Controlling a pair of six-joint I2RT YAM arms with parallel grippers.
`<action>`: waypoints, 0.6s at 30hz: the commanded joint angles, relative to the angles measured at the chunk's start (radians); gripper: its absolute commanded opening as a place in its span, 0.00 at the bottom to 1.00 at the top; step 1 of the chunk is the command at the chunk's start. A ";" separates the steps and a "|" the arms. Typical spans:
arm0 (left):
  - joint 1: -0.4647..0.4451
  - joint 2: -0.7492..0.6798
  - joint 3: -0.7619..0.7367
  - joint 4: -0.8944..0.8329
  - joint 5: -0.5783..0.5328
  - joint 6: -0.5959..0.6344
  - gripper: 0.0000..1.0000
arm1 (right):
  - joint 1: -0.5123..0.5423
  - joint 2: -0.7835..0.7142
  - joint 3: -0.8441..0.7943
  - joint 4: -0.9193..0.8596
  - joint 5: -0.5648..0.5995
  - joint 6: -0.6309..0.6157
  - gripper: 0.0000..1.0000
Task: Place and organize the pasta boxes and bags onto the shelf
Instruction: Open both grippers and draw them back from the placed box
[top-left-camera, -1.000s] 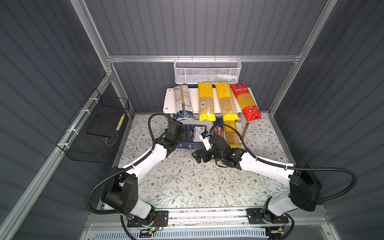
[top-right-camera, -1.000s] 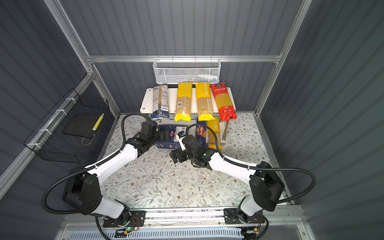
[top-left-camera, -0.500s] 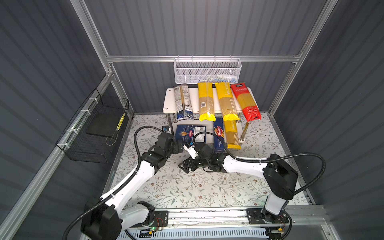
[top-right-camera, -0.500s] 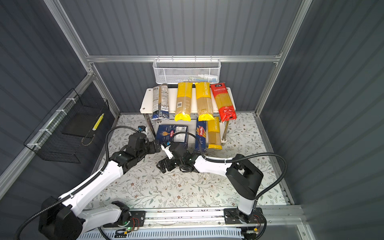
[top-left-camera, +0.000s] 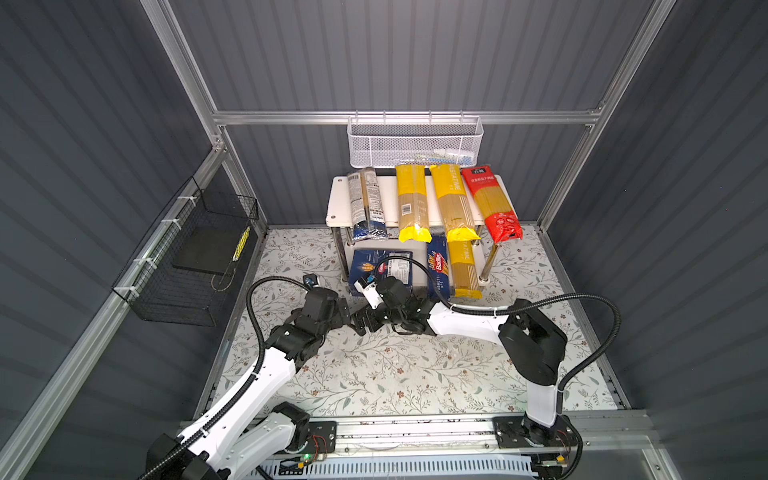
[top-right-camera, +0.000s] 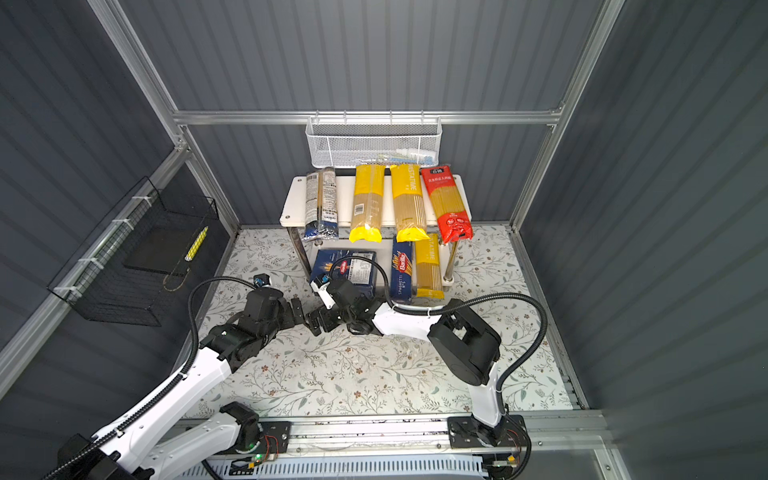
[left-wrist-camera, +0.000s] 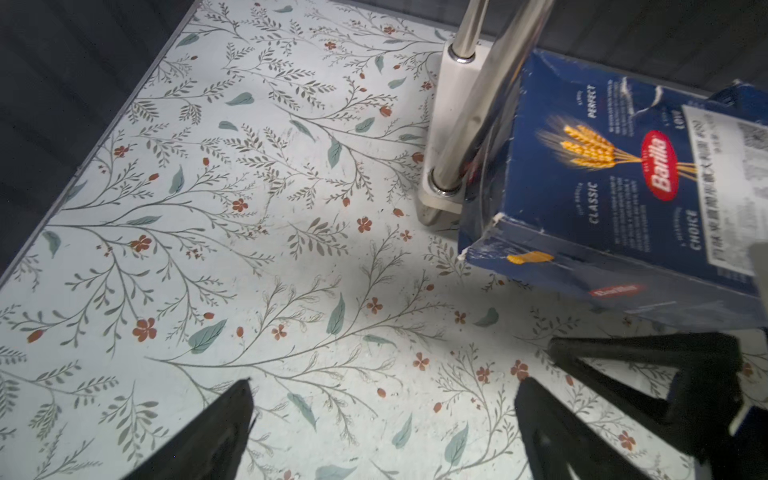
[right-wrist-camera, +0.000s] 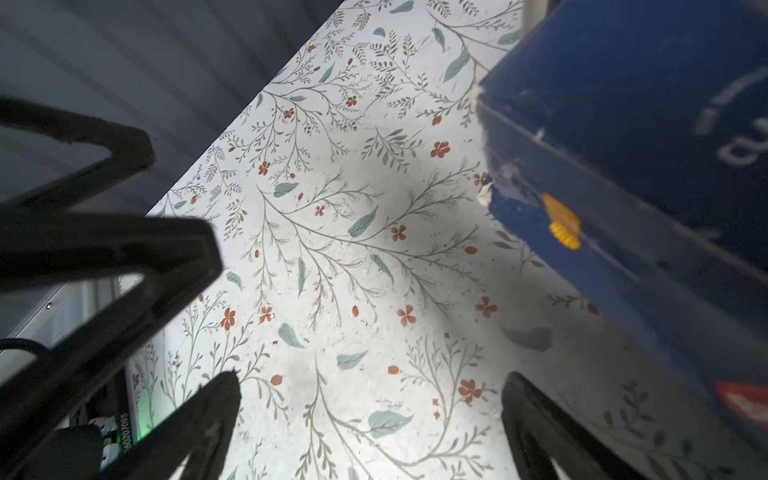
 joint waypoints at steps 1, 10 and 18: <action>0.003 -0.013 -0.011 -0.044 -0.070 -0.048 0.99 | -0.024 0.019 0.034 -0.020 0.018 -0.026 0.99; 0.022 -0.046 -0.004 -0.109 -0.152 -0.050 0.99 | -0.092 0.042 0.066 -0.021 0.012 -0.047 0.99; 0.026 -0.016 -0.012 -0.090 -0.152 -0.049 0.99 | -0.129 0.088 0.151 -0.060 -0.017 -0.077 0.99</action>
